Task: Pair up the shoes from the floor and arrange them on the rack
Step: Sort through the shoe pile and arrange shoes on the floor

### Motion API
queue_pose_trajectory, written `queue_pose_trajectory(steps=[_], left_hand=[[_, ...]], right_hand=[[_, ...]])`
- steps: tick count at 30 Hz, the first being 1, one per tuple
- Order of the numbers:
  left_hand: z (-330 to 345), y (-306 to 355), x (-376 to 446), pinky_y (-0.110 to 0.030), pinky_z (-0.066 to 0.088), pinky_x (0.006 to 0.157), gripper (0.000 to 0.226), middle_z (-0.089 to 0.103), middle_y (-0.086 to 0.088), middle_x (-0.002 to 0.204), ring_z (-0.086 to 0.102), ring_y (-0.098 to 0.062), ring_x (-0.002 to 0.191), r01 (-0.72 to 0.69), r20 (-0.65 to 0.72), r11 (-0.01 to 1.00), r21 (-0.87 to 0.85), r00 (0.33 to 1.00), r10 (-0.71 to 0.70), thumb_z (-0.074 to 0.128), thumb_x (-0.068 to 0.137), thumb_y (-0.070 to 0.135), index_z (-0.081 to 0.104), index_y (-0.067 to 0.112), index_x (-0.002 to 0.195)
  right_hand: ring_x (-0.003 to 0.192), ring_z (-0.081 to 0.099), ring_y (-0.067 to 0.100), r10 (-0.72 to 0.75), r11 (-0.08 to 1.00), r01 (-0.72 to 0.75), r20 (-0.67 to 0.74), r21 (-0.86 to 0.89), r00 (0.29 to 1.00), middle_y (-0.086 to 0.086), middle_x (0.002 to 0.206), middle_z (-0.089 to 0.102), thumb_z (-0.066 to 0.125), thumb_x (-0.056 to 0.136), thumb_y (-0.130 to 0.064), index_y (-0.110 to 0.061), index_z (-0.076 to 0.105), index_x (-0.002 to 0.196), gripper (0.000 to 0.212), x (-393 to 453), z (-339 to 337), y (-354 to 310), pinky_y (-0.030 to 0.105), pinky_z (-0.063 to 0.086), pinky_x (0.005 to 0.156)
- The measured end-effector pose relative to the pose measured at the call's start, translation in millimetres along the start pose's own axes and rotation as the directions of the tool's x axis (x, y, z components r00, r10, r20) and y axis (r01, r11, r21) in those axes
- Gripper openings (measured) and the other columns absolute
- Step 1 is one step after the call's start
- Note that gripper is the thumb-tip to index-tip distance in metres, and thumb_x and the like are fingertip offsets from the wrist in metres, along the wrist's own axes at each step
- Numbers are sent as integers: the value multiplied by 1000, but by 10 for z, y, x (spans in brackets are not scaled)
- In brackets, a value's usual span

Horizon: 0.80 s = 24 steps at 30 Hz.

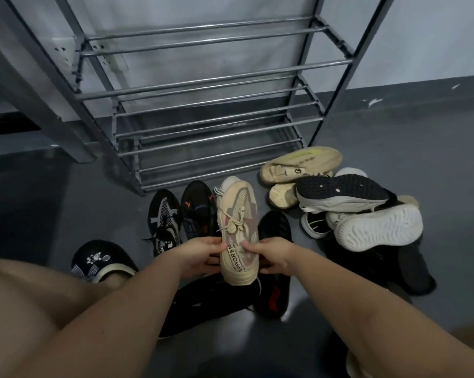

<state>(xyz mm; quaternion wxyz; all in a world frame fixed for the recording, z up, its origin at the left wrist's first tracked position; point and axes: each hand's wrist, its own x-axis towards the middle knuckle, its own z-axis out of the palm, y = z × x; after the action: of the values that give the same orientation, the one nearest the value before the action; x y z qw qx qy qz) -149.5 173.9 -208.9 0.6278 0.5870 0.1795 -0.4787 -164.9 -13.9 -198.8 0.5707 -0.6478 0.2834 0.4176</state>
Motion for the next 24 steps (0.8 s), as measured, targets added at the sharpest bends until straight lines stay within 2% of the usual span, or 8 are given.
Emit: queue_pose_trajectory(steps=[3, 7, 10, 12, 15, 20, 22, 24], left_hand=[[139, 29, 64, -30, 51, 86, 21, 69, -4, 104, 65, -18, 94, 5, 70, 998, 55, 998, -9, 47, 98, 16, 60, 20, 114], [465, -25, 210, -30, 50, 90, 19, 70, -1, 100, 65, -16, 93, 41, 128, 985, 168, 990, -63, 46, 98, 18, 61, 22, 110], [773, -142, 286, -23, 51, 78, 23, 66, -1, 98, 61, -13, 85, 83, 140, 957, 277, 982, -125, 44, 99, 19, 55, 16, 119], [973, -272, 345, -20, 50, 73, 28, 63, -2, 100, 58, -11, 82, 91, 130, 920, 382, 980, -151, 44, 99, 22, 53, 14, 124], [1252, -441, 434, -20, 47, 73, 30, 61, -5, 110, 57, -13, 87, 95, 143, 852, 514, 971, -194, 42, 100, 25, 52, 13, 126], [1452, -565, 538, -25, 45, 76, 37, 60, -2, 113, 56, -16, 96, 138, 125, 739, 659, 949, -289, 44, 98, 28, 48, 20, 134], [1493, -584, 567, -24, 44, 72, 40, 58, 0, 99, 53, -12, 83, 160, 105, 737, 656, 949, -299, 48, 96, 25, 46, 25, 136], [1562, -555, 595, -20, 41, 64, 34, 51, 2, 79, 47, -7, 68, 133, 107, 746, 653, 958, -265, 49, 95, 18, 49, 26, 128]], right_hand=[[100, 61, 19, -26, 990, 35, -67, 138, 997, 0, 100, 66, 67, 84, -42, -16, 58, 99, 32, -37, -158, 46, 32, 52, 82], [93, 62, 23, -38, 951, 98, -203, 293, 978, 7, 107, 64, 66, 87, -32, -8, 47, 128, 51, -109, -378, 221, 32, 53, 68], [74, 60, 18, 14, 960, 45, -210, 275, 978, 5, 88, 63, 64, 90, -26, -6, 49, 127, 45, -213, -581, 431, 32, 51, 66], [74, 61, 20, 57, 966, -4, -194, 260, 979, 5, 86, 63, 63, 90, -23, -7, 50, 123, 39, -267, -733, 610, 37, 52, 72], [95, 62, 29, 72, 981, -22, -253, 194, 965, 10, 105, 63, 66, 88, -24, -9, 44, 128, 48, -322, -887, 897, 47, 51, 90], [99, 60, 30, 134, 968, -56, -318, 243, 938, 12, 115, 61, 66, 88, -26, -13, 39, 136, 56, -385, -912, 1230, 46, 52, 87], [100, 55, 25, 112, 980, -50, -324, 191, 939, 14, 128, 56, 62, 91, -26, -13, 34, 140, 58, -425, -923, 1279, 35, 51, 79], [106, 53, 23, 43, 992, 4, -372, 124, 927, 13, 136, 51, 61, 92, -24, -9, 28, 145, 65, -434, -979, 1291, 29, 45, 81]])
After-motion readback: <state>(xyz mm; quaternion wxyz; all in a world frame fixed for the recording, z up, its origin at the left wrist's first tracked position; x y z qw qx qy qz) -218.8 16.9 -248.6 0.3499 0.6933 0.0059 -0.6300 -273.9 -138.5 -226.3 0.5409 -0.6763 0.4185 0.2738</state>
